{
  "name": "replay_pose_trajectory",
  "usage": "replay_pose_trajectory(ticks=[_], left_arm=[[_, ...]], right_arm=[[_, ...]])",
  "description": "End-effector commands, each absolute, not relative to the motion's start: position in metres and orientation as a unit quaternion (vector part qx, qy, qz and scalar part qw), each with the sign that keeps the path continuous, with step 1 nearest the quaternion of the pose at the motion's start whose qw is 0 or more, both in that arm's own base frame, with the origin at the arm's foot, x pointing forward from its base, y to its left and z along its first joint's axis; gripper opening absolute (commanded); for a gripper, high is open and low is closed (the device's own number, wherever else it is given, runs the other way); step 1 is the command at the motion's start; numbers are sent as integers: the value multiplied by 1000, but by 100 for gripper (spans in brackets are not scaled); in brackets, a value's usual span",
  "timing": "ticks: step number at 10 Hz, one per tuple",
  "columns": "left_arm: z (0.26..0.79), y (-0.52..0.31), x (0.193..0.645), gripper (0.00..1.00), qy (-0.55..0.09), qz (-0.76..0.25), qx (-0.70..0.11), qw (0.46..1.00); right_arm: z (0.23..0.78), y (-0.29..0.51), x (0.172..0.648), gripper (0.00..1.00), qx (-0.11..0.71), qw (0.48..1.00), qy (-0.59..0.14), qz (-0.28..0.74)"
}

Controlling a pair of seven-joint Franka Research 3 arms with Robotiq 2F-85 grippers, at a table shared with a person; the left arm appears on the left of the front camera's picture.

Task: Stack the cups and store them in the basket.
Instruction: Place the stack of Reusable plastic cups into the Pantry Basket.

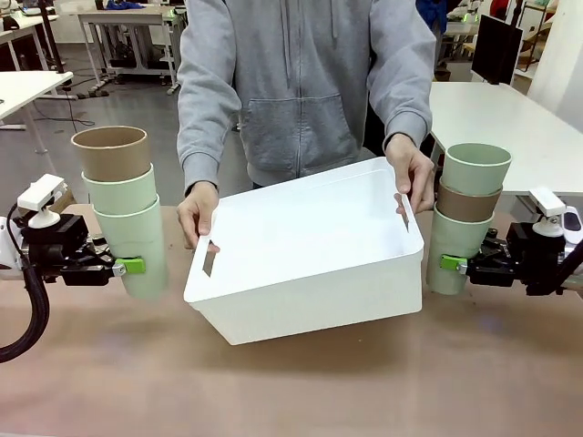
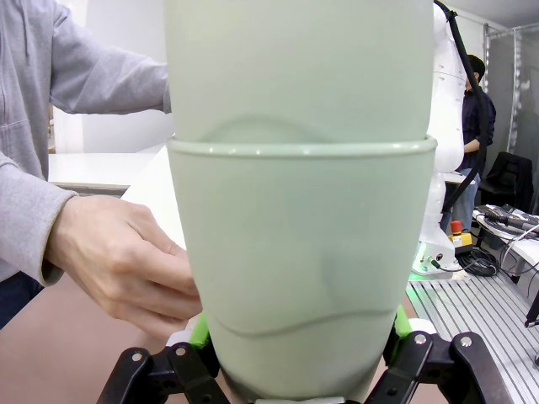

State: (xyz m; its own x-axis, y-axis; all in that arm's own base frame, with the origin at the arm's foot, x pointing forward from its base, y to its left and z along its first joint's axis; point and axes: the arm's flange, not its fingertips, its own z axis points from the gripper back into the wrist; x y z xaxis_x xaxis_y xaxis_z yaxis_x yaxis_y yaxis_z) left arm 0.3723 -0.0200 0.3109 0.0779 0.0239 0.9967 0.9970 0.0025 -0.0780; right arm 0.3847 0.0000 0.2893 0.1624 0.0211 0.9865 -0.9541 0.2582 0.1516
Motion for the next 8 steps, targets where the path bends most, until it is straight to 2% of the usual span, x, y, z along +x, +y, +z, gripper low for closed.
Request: replay_pose_trajectory(ticks=[1,5,8], left_arm=[[311,-20,372,85,-487,-473,-524,514],[383,-27,377,85,-467,-479,-481,567],[437,-64,380,85,-403,-518,-433,618]], right_arm=[[293,1,385,86,455,605,-513,403],[293,1,385,86,455,605,-513,403],[293,1,385,86,455,605,-513,403]])
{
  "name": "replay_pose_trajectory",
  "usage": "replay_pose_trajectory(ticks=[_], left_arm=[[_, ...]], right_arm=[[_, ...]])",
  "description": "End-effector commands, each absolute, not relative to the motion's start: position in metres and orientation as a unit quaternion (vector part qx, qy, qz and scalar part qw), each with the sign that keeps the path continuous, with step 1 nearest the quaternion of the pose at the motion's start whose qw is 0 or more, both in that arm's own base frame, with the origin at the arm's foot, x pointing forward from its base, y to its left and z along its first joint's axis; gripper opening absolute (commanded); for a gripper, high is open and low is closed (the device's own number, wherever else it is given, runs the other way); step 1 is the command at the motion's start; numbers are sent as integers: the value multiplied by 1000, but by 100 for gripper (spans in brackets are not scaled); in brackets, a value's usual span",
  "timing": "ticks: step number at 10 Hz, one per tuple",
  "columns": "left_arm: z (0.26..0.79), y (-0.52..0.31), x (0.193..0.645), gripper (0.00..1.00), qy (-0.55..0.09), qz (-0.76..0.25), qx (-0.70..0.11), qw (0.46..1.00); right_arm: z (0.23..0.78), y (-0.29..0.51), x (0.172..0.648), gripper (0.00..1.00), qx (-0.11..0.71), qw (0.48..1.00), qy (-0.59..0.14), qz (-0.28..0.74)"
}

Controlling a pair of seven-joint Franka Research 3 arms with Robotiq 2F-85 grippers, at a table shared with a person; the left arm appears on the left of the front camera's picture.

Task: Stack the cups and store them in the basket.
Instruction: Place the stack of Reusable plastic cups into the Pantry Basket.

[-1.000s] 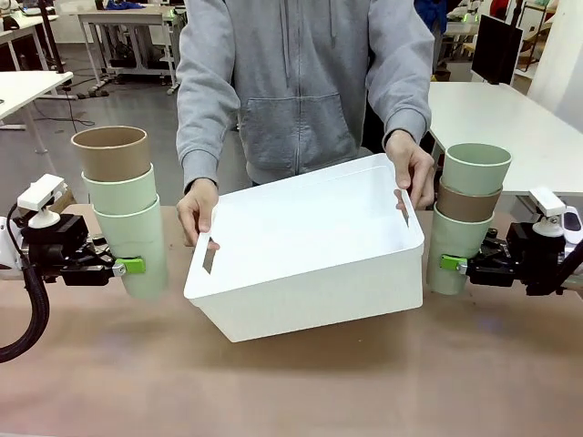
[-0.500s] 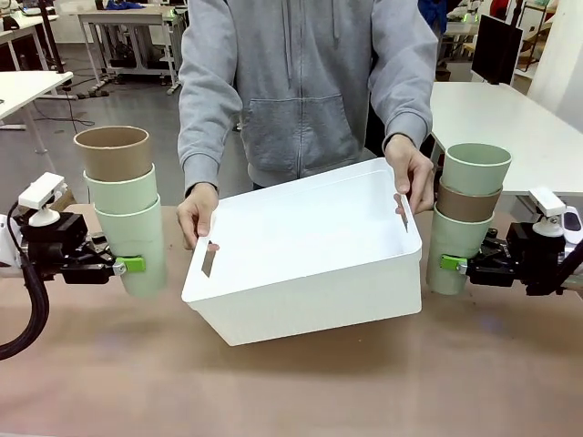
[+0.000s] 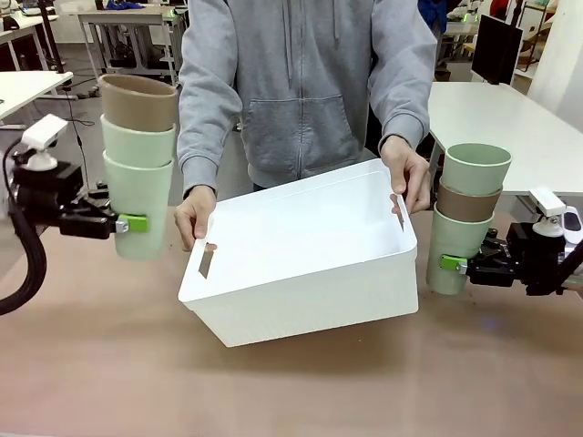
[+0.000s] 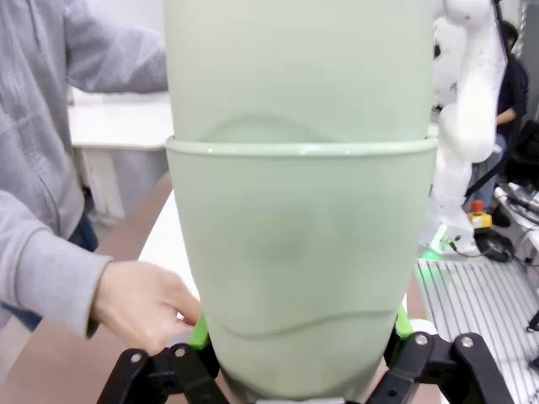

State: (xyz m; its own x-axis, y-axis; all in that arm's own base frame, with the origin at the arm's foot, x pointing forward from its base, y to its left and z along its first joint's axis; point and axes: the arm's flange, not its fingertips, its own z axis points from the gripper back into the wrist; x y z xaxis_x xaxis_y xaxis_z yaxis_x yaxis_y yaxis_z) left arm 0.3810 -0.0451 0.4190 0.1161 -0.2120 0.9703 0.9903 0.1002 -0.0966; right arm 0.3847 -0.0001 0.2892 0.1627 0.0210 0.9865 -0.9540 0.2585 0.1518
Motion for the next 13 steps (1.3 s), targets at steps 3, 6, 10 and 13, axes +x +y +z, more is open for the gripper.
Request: replay_pose_trajectory(ticks=[3,6,10,13], left_arm=[[476,-122,383,85,-332,-567,-377,653],[490,-176,388,85,-288,-602,-318,674],[468,-240,397,85,-235,-630,-260,693],[444,-271,415,85,-202,-643,-239,699]], right_arm=[[293,1,385,86,455,605,-513,403],[293,1,385,86,455,605,-513,403],[293,1,385,86,455,605,-513,403],[293,1,385,86,455,605,-513,403]])
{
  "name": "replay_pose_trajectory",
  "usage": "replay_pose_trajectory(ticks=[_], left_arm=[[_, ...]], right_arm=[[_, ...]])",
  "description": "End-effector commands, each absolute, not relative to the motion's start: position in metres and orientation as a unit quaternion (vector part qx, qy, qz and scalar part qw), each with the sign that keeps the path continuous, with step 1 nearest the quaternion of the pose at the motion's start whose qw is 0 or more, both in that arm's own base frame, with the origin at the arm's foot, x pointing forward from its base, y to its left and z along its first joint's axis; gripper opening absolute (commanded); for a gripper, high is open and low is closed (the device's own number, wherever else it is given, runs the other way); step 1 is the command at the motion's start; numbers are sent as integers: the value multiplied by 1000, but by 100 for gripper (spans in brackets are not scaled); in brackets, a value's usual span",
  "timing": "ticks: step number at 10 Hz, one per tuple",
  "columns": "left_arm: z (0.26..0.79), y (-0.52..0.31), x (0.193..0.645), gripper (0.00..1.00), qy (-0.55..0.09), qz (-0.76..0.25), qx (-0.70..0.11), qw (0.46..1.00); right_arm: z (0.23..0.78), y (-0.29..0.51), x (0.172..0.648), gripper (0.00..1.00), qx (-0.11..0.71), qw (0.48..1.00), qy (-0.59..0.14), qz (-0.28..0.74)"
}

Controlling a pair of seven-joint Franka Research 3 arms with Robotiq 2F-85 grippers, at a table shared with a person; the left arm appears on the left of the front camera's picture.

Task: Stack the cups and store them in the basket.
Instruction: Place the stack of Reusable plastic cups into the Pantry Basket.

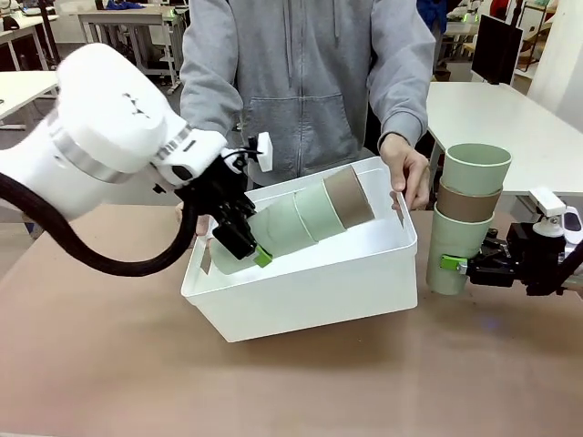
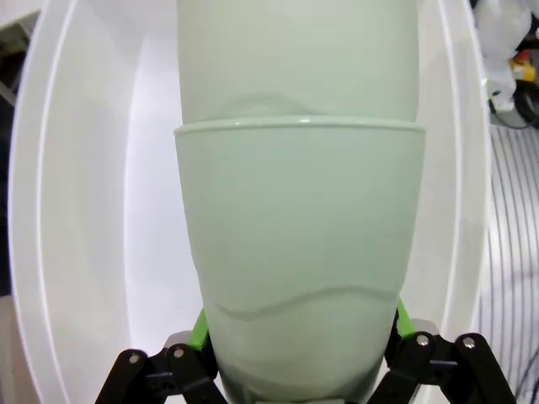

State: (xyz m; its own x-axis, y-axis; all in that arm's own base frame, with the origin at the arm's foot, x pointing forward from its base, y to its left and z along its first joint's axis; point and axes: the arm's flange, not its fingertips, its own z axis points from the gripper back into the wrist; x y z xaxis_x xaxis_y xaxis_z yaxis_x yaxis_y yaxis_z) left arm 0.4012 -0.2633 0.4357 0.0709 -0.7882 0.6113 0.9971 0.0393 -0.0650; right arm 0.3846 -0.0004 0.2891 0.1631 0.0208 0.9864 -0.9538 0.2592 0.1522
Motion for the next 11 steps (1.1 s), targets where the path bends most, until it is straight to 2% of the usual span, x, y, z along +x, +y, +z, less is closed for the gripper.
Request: replay_pose_trajectory(ticks=[1,5,11], left_arm=[[433,-281,421,85,-190,-645,-229,704],[399,-306,436,85,-163,-650,-193,716],[364,-312,438,85,-170,-639,-191,725]], right_arm=[[293,1,385,86,455,605,-513,403],[293,1,385,86,455,605,-513,403],[293,1,385,86,455,605,-513,403]])
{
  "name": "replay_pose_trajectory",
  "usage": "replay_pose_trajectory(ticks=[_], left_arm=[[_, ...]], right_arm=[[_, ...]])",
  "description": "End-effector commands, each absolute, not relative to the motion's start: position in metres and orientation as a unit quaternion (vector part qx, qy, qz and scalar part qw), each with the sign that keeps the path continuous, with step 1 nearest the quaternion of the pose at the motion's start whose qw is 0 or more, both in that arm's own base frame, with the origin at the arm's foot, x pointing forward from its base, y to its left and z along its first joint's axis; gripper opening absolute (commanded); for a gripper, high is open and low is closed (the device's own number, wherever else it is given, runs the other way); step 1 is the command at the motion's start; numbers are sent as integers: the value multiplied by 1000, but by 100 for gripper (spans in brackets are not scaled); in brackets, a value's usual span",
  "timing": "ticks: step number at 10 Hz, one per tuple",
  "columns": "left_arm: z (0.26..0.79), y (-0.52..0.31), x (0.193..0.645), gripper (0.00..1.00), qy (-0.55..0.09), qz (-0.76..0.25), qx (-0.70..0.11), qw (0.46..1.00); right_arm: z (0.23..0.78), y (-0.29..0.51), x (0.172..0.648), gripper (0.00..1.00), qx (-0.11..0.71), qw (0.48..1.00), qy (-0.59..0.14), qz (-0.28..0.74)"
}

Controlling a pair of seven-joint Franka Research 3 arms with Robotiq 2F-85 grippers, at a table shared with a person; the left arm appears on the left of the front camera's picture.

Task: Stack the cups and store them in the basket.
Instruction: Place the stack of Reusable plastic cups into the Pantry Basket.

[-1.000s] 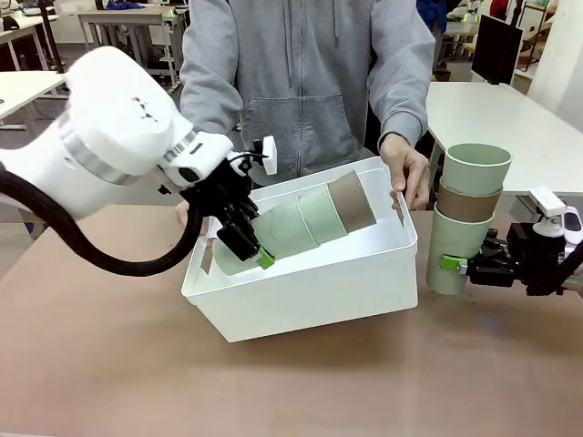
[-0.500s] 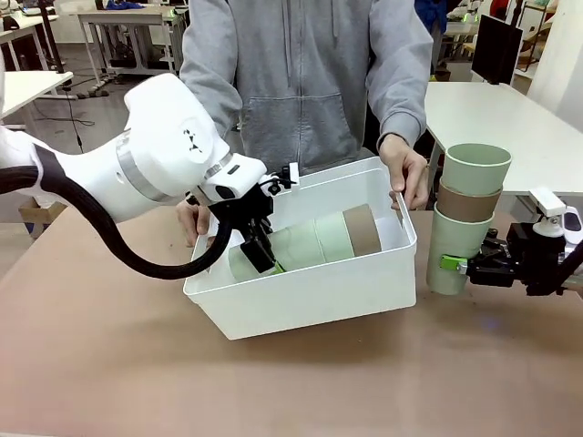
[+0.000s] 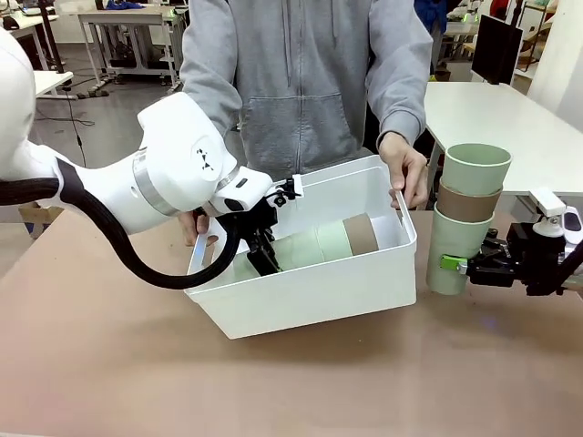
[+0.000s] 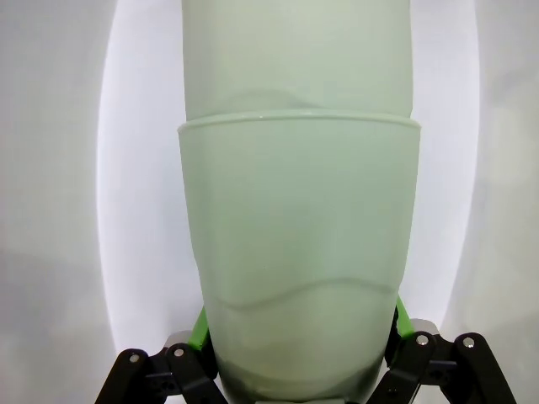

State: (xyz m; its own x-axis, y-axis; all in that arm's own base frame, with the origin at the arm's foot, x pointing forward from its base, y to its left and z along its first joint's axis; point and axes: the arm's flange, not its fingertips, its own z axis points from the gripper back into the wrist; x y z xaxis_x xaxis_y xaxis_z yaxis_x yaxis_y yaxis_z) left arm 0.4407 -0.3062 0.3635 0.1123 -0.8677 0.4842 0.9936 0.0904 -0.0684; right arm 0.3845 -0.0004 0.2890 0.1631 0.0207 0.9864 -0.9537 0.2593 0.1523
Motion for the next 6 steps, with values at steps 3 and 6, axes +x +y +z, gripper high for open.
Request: replay_pose_trajectory(ticks=[3,6], left_arm=[[355,-315,437,85,-166,-640,-195,724],[358,-313,437,100,-172,-643,-202,719]], right_arm=[[293,1,385,86,455,605,-513,403],[293,1,385,86,455,605,-513,403]])
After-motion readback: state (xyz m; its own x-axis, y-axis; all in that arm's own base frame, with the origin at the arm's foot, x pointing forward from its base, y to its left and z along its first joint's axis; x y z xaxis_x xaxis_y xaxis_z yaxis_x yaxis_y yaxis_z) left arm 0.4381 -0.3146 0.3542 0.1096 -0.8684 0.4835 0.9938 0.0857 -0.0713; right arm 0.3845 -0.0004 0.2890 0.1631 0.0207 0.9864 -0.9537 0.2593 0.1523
